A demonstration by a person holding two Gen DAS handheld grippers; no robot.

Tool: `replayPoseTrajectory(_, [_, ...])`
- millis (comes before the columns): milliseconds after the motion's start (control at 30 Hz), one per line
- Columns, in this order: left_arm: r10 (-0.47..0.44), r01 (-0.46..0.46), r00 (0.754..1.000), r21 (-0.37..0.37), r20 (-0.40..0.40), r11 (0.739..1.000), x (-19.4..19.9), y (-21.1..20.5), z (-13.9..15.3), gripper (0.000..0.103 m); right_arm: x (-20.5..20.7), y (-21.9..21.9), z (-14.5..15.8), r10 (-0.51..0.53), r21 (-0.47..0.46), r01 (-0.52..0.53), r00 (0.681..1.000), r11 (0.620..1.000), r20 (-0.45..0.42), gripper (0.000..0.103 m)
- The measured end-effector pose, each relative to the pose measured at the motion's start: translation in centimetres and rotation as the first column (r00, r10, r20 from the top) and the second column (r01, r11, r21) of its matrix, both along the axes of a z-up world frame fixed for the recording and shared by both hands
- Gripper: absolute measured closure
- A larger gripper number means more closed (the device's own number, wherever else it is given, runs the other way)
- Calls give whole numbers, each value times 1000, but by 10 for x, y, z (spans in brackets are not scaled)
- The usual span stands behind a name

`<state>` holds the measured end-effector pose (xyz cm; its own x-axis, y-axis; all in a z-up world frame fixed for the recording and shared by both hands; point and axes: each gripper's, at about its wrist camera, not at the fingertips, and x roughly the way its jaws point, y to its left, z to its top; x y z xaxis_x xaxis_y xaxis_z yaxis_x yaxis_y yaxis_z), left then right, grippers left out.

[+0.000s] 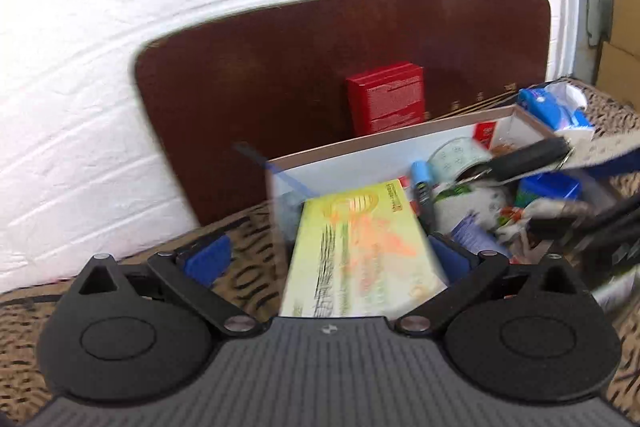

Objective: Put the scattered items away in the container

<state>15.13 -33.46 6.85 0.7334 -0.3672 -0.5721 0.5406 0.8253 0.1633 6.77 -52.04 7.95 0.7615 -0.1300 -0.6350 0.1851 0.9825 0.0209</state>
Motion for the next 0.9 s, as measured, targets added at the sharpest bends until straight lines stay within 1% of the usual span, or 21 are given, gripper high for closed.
replayPoseTrajectory(100, [-1, 2, 999, -21, 51, 1000, -25, 34, 2, 0, -30, 29, 17, 18, -40, -12, 990, 999, 142, 0])
replayPoseTrajectory(200, [28, -24, 998, -67, 57, 997, -44, 66, 2, 0, -51, 71, 24, 83, -104, -59, 966, 993, 245, 0])
replayPoseTrajectory(267, [61, -55, 996, -91, 65, 994, -57, 85, -1, 0, -58, 97, 22, 117, -93, -95, 955, 991, 271, 0])
replayPoseTrajectory(367, [99, -92, 993, -111, 64, 990, -81, 117, -8, 0, -61, 134, 11, 147, 11, -157, 946, 988, 288, 0])
replayPoseTrajectory(400, [117, -109, 991, -108, 68, 988, -88, 127, -12, 0, -62, 147, 7, 155, 32, -171, 946, 985, 284, 0])
replayPoseTrajectory(467, [152, -145, 986, -100, 65, 984, -103, 155, -21, 0, -68, 178, -1, 183, 37, -202, 938, 979, 295, 0])
replayPoseTrajectory(533, [204, -200, 978, -91, 39, 976, -117, 184, -33, 0, -76, 208, -10, 212, 30, -235, 919, 972, 334, 0])
replayPoseTrajectory(600, [232, -231, 973, -74, 1, 970, -128, 210, -49, 0, -84, 233, -21, 230, 35, -261, 898, 965, 375, 0])
replayPoseTrajectory(700, [279, -279, 960, 8, -15, 960, -140, 242, -70, 0, -87, 263, -40, 278, 55, -320, 885, 946, 373, 0])
replayPoseTrajectory(767, [327, -326, 945, 45, -24, 944, -151, 268, -80, 0, -87, 282, -53, 320, 78, -365, 884, 928, 341, 0])
replayPoseTrajectory(833, [379, -377, 925, 55, -33, 925, -164, 294, -86, 0, -85, 298, -64, 351, 115, -398, 888, 910, 298, 0])
replayPoseTrajectory(900, [435, -434, 900, 63, -11, 899, -177, 318, -87, 0, -84, 313, -72, 391, 137, -435, 882, 890, 262, 0])
